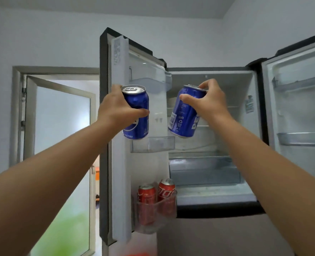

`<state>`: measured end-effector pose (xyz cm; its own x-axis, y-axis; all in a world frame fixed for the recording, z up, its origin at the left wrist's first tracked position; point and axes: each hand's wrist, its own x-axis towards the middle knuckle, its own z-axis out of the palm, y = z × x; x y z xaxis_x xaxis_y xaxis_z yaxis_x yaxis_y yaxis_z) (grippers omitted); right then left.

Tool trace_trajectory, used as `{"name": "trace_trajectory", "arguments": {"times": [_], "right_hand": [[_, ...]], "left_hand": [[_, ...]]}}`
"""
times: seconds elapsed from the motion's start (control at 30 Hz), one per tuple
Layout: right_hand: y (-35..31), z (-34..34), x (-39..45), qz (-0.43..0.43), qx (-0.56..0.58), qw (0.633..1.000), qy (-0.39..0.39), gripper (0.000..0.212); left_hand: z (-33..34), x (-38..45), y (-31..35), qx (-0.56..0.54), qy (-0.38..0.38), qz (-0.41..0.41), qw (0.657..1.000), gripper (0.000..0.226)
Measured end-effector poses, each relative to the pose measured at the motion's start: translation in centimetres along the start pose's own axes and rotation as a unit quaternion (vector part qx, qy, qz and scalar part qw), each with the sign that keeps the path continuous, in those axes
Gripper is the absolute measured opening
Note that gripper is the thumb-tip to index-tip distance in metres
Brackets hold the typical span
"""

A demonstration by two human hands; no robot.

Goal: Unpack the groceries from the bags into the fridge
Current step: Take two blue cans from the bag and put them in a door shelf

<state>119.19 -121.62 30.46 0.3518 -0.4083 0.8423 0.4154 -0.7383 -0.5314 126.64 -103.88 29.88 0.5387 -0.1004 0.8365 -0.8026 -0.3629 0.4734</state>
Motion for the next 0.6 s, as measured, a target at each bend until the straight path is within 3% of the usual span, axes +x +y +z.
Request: {"name": "trace_trajectory", "arguments": {"times": [0.23,0.43,0.6], "right_hand": [[7.9,6.2,7.3,-0.017,0.075,0.996,-0.036,0.052],[13.6,10.9,10.7,-0.041,0.107,0.986,-0.122,0.041],[16.9,13.9,10.8,-0.049,0.13,0.969,-0.206,0.037]], "left_hand": [[8.0,4.9,-1.6,0.106,0.053,-0.043,0.992,0.067],[13.6,7.2,-4.0,0.179,0.032,-0.106,0.978,0.063],[14.3,8.0,-6.4,0.242,-0.003,-0.182,0.953,0.042]]}}
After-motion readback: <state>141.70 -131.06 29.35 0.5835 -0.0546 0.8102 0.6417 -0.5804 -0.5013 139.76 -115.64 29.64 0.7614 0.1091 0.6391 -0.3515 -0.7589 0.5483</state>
